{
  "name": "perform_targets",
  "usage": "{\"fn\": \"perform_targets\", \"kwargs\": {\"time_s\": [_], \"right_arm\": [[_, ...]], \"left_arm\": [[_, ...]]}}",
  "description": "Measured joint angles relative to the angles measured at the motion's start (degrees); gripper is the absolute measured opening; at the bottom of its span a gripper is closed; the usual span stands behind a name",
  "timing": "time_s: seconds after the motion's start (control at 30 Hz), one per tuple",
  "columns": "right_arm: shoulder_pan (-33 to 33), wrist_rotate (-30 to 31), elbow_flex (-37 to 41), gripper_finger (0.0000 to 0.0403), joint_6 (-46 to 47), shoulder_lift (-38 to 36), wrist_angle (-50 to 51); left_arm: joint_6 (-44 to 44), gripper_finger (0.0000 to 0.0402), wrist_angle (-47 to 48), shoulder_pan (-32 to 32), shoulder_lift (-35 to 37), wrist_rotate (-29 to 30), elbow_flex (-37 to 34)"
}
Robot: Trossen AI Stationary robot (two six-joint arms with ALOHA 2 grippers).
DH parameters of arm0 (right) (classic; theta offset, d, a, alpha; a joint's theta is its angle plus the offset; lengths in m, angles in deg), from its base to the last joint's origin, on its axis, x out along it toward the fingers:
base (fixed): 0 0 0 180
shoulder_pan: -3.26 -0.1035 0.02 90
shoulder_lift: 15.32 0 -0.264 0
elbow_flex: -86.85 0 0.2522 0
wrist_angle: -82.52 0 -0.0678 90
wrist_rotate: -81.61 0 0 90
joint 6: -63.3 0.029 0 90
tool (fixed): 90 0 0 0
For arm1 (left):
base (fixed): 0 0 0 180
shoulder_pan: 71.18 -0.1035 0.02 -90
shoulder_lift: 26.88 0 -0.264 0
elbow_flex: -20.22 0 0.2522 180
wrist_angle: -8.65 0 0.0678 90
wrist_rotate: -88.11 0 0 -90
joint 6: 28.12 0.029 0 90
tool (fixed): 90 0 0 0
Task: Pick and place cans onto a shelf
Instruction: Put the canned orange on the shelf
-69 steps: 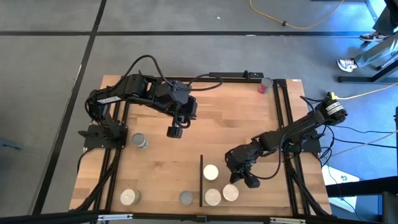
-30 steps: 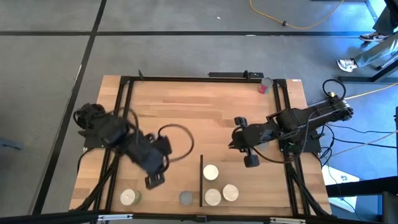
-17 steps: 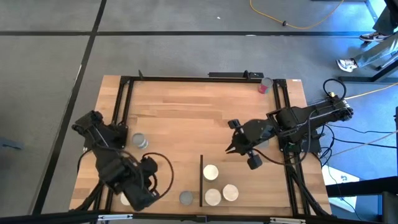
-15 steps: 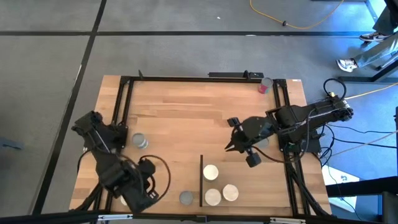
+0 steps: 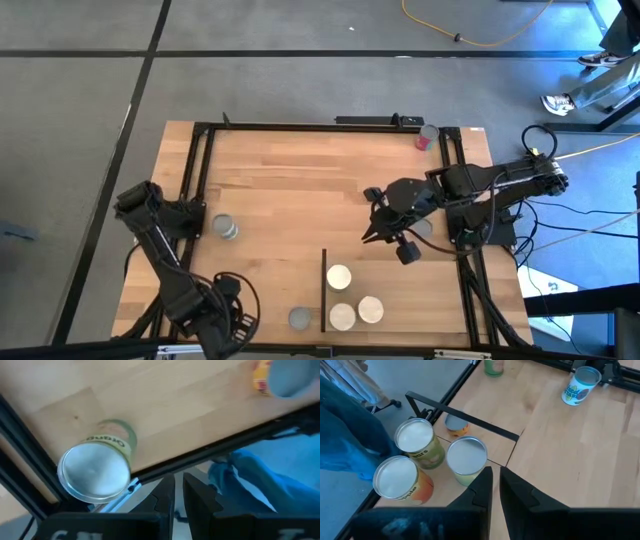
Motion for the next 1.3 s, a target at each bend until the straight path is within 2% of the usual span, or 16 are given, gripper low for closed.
{"fn": "perform_targets", "kwargs": {"time_s": [0.17,0.4,0.7,1.3], "right_arm": [[0.00,-0.01,0.00,0.0037,0.31,0.00,0.01],[0.00,-0.01,0.02,0.0037,1.84,0.00,0.02],[0.00,0.01,0.04,0.0037,3.10,0.00,0.02],[0.00,0.05,0.07,0.0037,3.08,0.00,0.02]], "left_arm": [[-3.24,0.0030,-1.22,1.38,-0.02,-0.19,-2.97],[-3.72,0.0030,-1.38,2.54,0.00,-6.60,-5.43],[-2.08,0.0030,-2.08,2.80,0.00,-3.90,-6.95],[-1.02,0.0030,-2.28,2.99,-2.36,-4.64,-6.95]]}}
